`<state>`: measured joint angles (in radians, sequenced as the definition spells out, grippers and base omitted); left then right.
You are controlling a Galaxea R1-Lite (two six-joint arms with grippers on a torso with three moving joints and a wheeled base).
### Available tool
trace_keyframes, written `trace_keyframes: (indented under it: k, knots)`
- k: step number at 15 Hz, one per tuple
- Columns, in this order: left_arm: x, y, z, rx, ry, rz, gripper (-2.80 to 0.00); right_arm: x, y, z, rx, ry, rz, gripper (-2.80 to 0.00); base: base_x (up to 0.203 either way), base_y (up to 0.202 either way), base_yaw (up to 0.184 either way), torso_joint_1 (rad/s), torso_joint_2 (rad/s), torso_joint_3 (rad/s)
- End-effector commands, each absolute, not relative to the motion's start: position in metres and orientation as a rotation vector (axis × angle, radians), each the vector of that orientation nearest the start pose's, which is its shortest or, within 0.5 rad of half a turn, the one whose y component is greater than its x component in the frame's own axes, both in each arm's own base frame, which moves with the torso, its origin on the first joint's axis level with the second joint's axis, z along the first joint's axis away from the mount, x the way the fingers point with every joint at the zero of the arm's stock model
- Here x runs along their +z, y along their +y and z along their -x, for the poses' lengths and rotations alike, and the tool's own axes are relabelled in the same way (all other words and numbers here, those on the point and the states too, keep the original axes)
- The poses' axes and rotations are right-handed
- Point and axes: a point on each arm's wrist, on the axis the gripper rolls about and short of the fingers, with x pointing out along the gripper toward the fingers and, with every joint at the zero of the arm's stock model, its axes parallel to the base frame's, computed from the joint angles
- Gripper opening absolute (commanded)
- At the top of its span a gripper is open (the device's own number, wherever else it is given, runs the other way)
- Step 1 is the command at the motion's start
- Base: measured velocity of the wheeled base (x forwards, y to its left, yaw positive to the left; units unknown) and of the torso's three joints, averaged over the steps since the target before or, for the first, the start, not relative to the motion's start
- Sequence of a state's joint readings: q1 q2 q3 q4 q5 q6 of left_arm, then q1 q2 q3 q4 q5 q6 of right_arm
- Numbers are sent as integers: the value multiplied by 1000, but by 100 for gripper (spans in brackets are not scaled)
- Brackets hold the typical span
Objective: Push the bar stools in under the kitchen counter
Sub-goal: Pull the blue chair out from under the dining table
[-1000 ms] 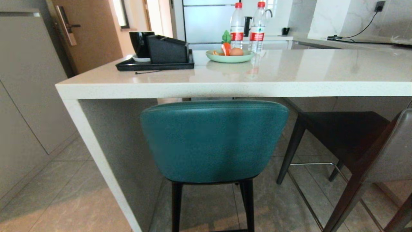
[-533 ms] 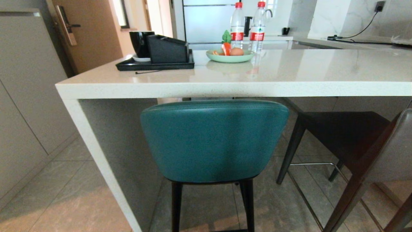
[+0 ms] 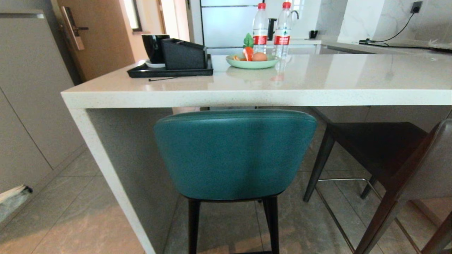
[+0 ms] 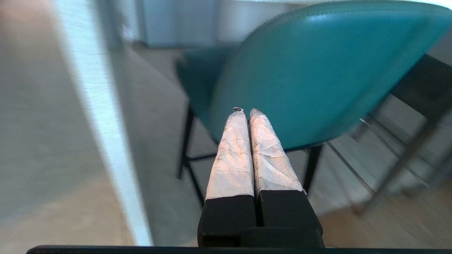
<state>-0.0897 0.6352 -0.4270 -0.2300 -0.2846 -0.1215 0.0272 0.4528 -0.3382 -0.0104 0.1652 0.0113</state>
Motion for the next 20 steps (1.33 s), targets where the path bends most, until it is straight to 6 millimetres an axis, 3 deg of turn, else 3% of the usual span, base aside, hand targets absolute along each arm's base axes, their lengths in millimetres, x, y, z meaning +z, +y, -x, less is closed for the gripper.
trace_keyframes:
  k: [1,8,12,17,20]
  knots:
    - [203,-20,-99,-418,178,134,-280,178,5,-51,197,267,-20,-280,0,0,0,0,0,0]
    - [131,-40,-196,-417,343,139,-280,163,10,-123,170,343,-15,-280,0,0,0,0,0,0]
    - [98,-46,-253,-325,243,127,-280,159,20,-164,212,314,-31,-280,0,0,0,0,0,0]
    - [102,-51,-305,-299,106,126,-280,148,29,-200,243,291,-52,-280,0,0,0,0,0,0]
    - [100,-55,-323,-301,105,124,-280,144,32,-220,246,226,-59,-280,0,0,0,0,0,0]
